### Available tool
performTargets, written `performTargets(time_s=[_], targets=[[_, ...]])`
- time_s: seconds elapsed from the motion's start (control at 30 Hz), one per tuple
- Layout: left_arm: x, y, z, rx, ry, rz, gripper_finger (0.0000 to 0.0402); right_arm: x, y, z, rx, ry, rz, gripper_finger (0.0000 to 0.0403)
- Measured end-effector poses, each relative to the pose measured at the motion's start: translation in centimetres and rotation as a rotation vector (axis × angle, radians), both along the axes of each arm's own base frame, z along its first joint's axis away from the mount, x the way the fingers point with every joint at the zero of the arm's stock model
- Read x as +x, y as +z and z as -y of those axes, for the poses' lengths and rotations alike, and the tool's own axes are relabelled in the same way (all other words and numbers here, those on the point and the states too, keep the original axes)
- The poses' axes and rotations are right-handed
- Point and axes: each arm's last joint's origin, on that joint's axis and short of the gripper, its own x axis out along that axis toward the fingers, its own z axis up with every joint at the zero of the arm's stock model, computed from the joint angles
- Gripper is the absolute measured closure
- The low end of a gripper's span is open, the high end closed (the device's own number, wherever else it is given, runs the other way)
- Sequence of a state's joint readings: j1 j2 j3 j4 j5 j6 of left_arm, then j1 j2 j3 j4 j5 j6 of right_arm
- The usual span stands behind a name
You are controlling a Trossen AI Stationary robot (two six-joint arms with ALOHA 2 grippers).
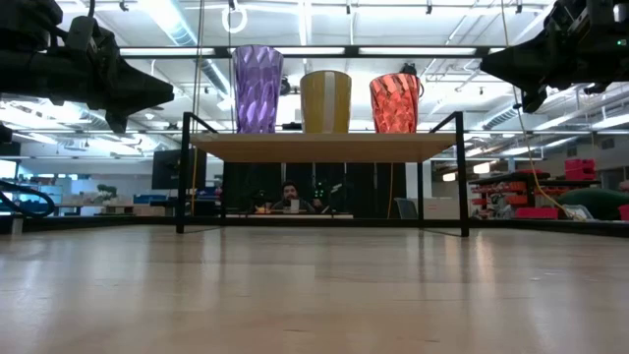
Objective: Stack small to large cups/mugs on shelf
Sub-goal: Return to Home Position
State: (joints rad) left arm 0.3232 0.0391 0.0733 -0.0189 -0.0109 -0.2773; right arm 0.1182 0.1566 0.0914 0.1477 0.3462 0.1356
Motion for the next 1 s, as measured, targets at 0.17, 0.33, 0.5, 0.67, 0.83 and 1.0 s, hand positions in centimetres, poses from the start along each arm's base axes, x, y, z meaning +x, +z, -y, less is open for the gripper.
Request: performTargets(time_s=[0.17,0.33,0.5,0.67,0.83,1.0], targets=[[0.00,0.00,0.00,0.000,0.000,0.000,0.0312,0.00,0.00,0.00,0.000,0.000,0.000,0.0350],[0.00,0.00,0.00,0.000,0.000,0.000,0.0308,0.00,0.00,0.00,0.000,0.000,0.000,0.0350],[0.00,0.01,0.00,0.000,0.000,0.000,0.0308,0.00,0.00,0.00,0.000,0.000,0.000,0.0350],[0.00,-0.01,0.00,0.000,0.000,0.000,0.0308,0.00,0.00,0.00,0.000,0.000,0.000,0.0350],[0.00,0.00,0.00,0.000,0.000,0.000,0.0314,0.00,0.00,0.00,0.000,0.000,0.000,0.0350],[0.00,0.00,0.00,0.000,0.000,0.000,0.0316,0.00,0.00,0.00,0.000,0.000,0.000,0.0350]])
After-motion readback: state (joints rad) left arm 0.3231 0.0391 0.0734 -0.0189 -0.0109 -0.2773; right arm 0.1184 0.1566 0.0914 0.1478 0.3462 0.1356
